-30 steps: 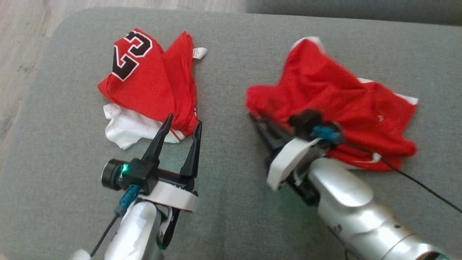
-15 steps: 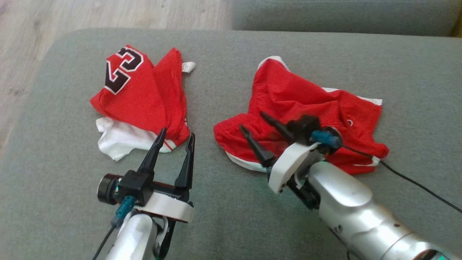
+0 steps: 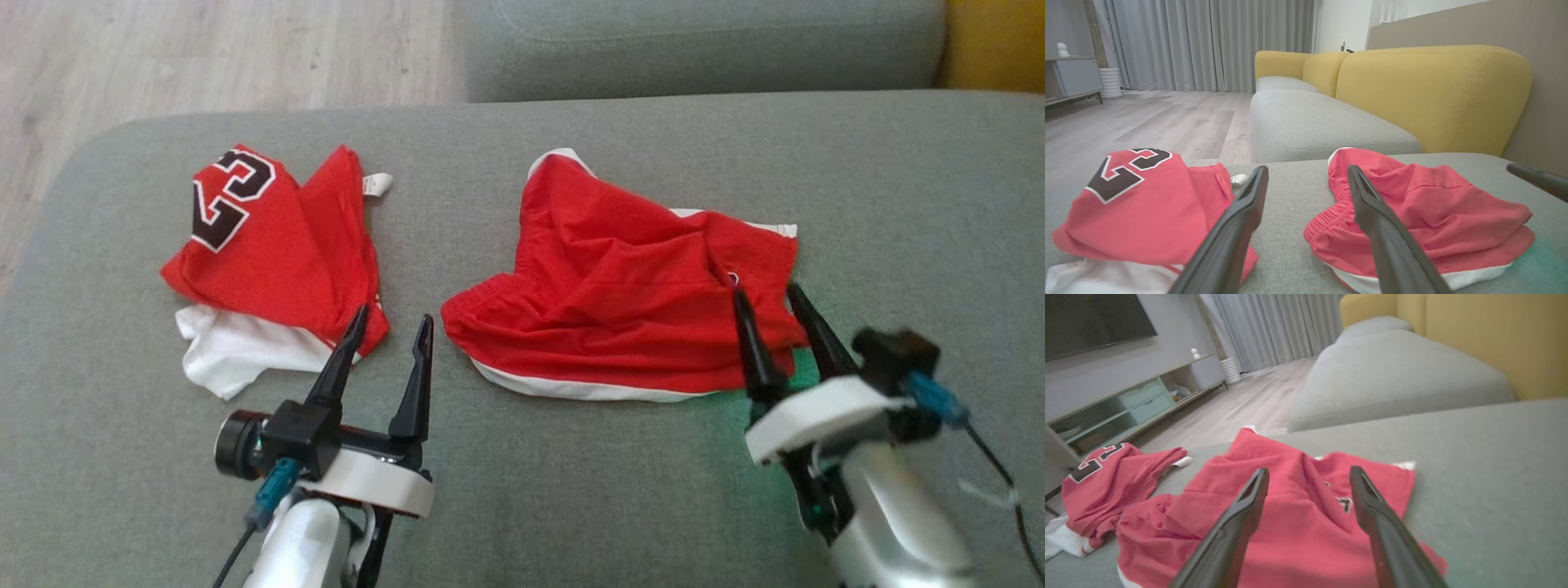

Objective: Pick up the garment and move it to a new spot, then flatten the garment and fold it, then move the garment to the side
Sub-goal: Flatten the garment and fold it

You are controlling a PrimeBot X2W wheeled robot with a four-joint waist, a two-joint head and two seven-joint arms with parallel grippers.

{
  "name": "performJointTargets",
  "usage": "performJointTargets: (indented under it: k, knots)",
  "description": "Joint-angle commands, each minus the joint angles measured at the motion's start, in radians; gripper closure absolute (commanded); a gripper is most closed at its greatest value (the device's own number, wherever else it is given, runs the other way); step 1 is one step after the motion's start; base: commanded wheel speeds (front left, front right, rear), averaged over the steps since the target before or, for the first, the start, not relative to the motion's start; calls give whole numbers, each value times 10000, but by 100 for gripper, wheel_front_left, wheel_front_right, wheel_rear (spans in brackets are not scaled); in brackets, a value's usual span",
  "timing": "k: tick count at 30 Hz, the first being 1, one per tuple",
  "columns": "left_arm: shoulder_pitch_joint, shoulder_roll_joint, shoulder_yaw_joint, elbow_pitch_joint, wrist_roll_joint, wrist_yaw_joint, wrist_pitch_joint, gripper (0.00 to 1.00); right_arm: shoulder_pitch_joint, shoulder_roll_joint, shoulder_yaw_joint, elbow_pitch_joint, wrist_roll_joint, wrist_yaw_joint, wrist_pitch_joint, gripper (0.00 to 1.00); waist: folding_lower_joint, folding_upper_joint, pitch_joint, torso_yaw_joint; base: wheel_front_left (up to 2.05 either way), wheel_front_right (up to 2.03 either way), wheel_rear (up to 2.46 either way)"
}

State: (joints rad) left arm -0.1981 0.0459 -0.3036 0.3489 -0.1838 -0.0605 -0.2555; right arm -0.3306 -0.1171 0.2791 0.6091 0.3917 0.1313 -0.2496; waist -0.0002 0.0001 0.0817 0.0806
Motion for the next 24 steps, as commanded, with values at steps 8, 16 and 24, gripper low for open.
performJointTargets:
  k: [8, 16, 24]
  knots:
    - [-554, 43, 207, -432, 3, 24, -63, 0, -274, 505, -2027, -544, -1746, -6, 398, 0, 2, -1, 672, 87, 0, 0, 0]
    - [-860, 43, -46, -381, -132, 9, -63, 0, -1576, 649, -4304, 452, -3023, -6, 2048, 0, 2, -1, 1217, 580, 0, 0, 0]
    - [-1131, 43, -215, -309, -229, 36, -63, 0, -2833, 614, -4291, 2506, -3513, -6, 3585, 64, 2, -1, 1588, 1142, 0, 0, 0]
